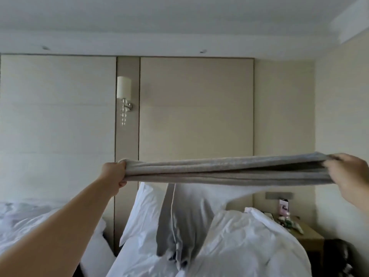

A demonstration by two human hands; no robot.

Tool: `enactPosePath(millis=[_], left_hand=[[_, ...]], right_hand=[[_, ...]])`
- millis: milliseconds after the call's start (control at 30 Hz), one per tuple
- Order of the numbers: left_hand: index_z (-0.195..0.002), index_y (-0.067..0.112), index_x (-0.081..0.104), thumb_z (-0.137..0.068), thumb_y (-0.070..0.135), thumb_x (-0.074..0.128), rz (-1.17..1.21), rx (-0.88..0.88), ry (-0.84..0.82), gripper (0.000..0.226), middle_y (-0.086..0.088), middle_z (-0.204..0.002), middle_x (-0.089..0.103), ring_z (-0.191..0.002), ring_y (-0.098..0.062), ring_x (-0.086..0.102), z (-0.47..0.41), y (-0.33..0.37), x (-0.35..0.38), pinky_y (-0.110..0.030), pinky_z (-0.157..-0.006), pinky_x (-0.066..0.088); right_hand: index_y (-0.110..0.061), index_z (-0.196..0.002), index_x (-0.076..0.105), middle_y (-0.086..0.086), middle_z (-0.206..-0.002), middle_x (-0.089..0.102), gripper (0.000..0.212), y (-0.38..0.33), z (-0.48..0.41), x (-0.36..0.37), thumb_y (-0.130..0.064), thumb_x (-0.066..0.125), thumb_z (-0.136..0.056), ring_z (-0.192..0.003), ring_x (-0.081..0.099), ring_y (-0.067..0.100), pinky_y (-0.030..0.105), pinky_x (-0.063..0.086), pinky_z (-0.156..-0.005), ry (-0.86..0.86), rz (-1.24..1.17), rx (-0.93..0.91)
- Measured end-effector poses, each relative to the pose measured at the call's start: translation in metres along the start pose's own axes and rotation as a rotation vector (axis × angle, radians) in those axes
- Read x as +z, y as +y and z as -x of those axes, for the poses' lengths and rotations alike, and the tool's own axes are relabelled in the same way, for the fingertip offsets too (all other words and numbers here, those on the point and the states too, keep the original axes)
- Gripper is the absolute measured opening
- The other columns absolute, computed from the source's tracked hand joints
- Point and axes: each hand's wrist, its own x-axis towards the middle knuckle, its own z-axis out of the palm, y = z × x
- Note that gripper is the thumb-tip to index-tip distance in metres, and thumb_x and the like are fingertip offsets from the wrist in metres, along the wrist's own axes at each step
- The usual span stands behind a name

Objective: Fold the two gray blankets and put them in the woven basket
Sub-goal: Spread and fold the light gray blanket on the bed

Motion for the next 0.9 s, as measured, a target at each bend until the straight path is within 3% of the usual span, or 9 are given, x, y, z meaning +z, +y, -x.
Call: enactPosePath(millis=[167, 300, 367, 500, 600, 700, 767, 900], left_hand=[[-0.069, 0.004, 0.049, -0.093, 0.017, 0.055, -0.230, -0.192, 0.003, 0.028, -0.008, -0.060, 0.034, -0.042, -0.020, 0.030, 0.044, -0.127, -0.051, -0.011, -0.030, 0.025], [-0.068, 0.004, 0.044, -0.094, 0.023, 0.055, -0.430, -0.405, -0.007, 0.033, -0.009, -0.059, 0.035, -0.038, -0.018, 0.031, 0.114, -0.239, -0.104, -0.013, -0.032, 0.028], [-0.067, 0.003, 0.047, -0.092, 0.026, 0.059, -0.583, -0.504, -0.008, 0.036, -0.012, -0.059, 0.041, -0.036, -0.019, 0.036, 0.164, -0.286, -0.136, -0.015, -0.034, 0.031], [-0.065, 0.000, 0.050, -0.090, 0.019, 0.058, -0.796, -0.722, -0.055, 0.033, -0.014, -0.061, 0.045, -0.044, -0.022, 0.042, 0.271, -0.349, -0.201, -0.023, -0.045, 0.035], [-0.066, 0.000, 0.047, -0.088, 0.012, 0.057, -0.900, -0.881, -0.074, 0.028, -0.013, -0.061, 0.043, -0.045, -0.020, 0.039, 0.337, -0.366, -0.238, -0.023, -0.046, 0.031], [-0.066, 0.000, 0.045, -0.087, 0.007, 0.057, -0.939, -0.902, -0.118, 0.026, -0.011, -0.057, 0.040, -0.042, -0.018, 0.036, 0.374, -0.355, -0.257, -0.021, -0.043, 0.027], [-0.068, 0.000, 0.049, -0.089, 0.010, 0.057, -0.942, -0.835, -0.133, 0.025, -0.012, -0.058, 0.042, -0.043, -0.018, 0.037, 0.386, -0.340, -0.264, -0.021, -0.045, 0.028], [-0.074, 0.007, 0.065, -0.090, 0.021, 0.059, -0.879, -0.492, -0.116, 0.022, -0.009, -0.059, 0.053, -0.052, -0.026, 0.048, 0.393, -0.297, -0.271, -0.026, -0.050, 0.036]], right_hand=[[-0.015, -0.085, 0.065, 0.010, -0.087, 0.062, 0.011, 0.085, 0.105, -0.033, -0.006, 0.063, -0.079, -0.080, 0.055, 0.028, 0.034, 0.040, -0.072, -0.112, 0.141, 0.218], [-0.020, -0.083, 0.064, 0.009, -0.087, 0.060, 0.013, 0.179, 0.200, -0.080, -0.008, 0.064, -0.079, -0.081, 0.058, 0.031, 0.038, 0.048, -0.075, -0.259, 0.298, 0.475], [-0.012, -0.089, 0.067, 0.014, -0.089, 0.061, 0.013, 0.221, 0.249, -0.114, -0.005, 0.065, -0.078, -0.081, 0.058, 0.032, 0.037, 0.047, -0.072, -0.317, 0.370, 0.608], [0.000, -0.091, 0.064, 0.020, -0.090, 0.064, 0.012, 0.283, 0.345, -0.190, 0.005, 0.060, -0.080, -0.086, 0.060, 0.038, 0.038, 0.047, -0.065, -0.522, 0.478, 1.001], [0.003, -0.086, 0.062, 0.018, -0.078, 0.060, 0.011, 0.303, 0.397, -0.234, 0.011, 0.058, -0.078, -0.074, 0.055, 0.032, 0.031, 0.042, -0.059, -0.673, 0.595, 1.216], [0.000, -0.080, 0.059, 0.016, -0.067, 0.053, 0.011, 0.293, 0.418, -0.252, 0.011, 0.058, -0.078, -0.061, 0.049, 0.026, 0.024, 0.040, -0.052, -0.732, 0.657, 1.188], [-0.002, -0.081, 0.056, 0.015, -0.067, 0.052, 0.011, 0.271, 0.417, -0.255, 0.009, 0.057, -0.082, -0.063, 0.050, 0.028, 0.028, 0.042, -0.053, -0.683, 0.643, 1.071], [-0.011, -0.092, 0.056, 0.011, -0.082, 0.056, 0.015, 0.205, 0.410, -0.273, 0.003, 0.055, -0.085, -0.079, 0.053, 0.031, 0.038, 0.044, -0.068, -0.411, 0.571, 0.522]])
